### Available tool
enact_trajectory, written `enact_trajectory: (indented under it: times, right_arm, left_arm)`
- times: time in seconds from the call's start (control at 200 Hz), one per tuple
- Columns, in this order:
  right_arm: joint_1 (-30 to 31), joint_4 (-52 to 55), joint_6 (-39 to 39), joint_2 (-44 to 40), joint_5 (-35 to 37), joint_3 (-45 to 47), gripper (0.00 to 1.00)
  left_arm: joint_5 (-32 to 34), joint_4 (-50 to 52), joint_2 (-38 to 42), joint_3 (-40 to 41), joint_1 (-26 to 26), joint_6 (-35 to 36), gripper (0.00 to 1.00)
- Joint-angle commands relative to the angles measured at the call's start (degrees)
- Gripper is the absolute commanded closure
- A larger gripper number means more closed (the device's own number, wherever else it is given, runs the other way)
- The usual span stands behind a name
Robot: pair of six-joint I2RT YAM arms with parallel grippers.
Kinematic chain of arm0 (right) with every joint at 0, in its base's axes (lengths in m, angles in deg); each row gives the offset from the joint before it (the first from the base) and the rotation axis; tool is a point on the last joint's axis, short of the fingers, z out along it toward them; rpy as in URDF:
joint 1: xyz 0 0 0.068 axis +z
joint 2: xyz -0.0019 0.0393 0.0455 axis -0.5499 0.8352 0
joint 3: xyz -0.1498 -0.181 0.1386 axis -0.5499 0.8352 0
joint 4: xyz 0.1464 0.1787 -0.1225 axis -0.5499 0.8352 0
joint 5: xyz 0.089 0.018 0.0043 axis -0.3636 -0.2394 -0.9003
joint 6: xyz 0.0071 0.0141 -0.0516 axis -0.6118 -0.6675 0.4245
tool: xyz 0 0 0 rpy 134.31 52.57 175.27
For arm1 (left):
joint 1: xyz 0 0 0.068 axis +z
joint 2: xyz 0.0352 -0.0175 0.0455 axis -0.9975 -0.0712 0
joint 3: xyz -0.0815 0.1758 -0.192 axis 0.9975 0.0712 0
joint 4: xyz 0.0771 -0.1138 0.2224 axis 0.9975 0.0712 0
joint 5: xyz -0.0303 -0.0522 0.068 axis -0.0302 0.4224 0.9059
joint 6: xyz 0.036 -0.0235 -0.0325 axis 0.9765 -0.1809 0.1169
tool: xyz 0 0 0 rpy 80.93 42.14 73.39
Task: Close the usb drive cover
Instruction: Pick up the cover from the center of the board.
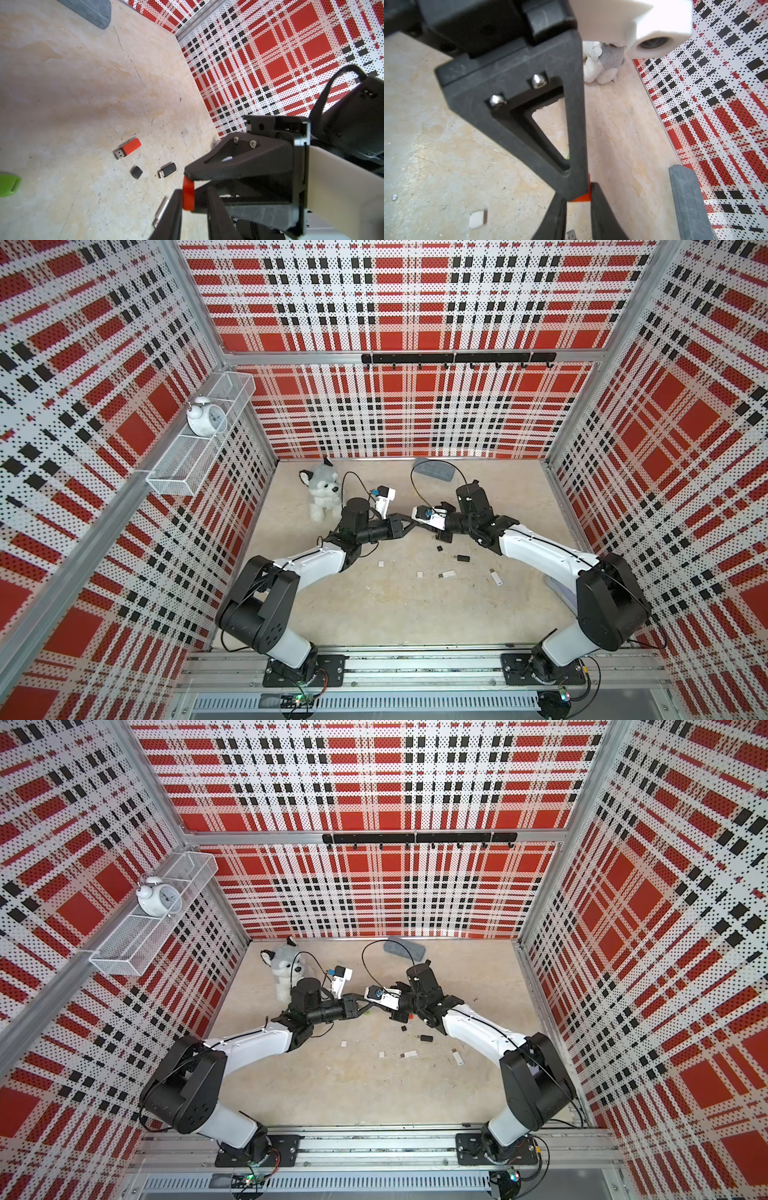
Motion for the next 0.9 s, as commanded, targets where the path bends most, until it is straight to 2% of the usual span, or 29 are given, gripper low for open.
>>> enact_trajectory:
  times: [0.0,0.281,0.461,0.576,0.621,0.696,0.777,0.897]
  right_arm:
    - [0.3,-0.6,-0.1,-1.4,-1.4,-0.1,0.78]
    - [0.4,-0.5,0.4,-1.4,-1.5,-0.1,0.78]
    - [0.4,-0.1,0.8,-1.6,-1.4,-0.1,0.78]
    - [0.3,-0.2,1.0,-1.7,-1.0,0.0,0.77]
    - [0.3,0.0,1.0,-1.8,-0.5,0.0,0.74]
    - [0.3,-0.1,0.9,-2.4,1.8,0.4,0.63]
    - [0.1,-0.7,0.3,-3.8,5.1,1.5,0.61]
    - [-2.0,-0.6,0.1,-6.3,5.9,3.7,0.58]
  left_arm:
    - [-1.1,-1.3,-1.1,-1.9,-0.2,0.2,0.78]
    - [-1.3,-1.3,-2.1,-2.5,-0.1,-0.2,0.86]
    - [-1.3,-1.3,-2.1,-2.5,-0.2,-0.2,0.96]
    - [-1.0,-1.3,-2.0,-2.5,-0.1,-0.1,0.99]
    - [-0.9,-1.3,-1.9,-2.6,-0.1,0.0,1.0]
    - [-0.7,-1.3,-1.3,-2.2,-0.1,0.5,1.0]
    - [-0.6,-1.3,-0.1,-1.6,0.5,0.9,1.0]
    - [-0.4,-1.3,2.2,-0.3,2.0,2.0,1.0]
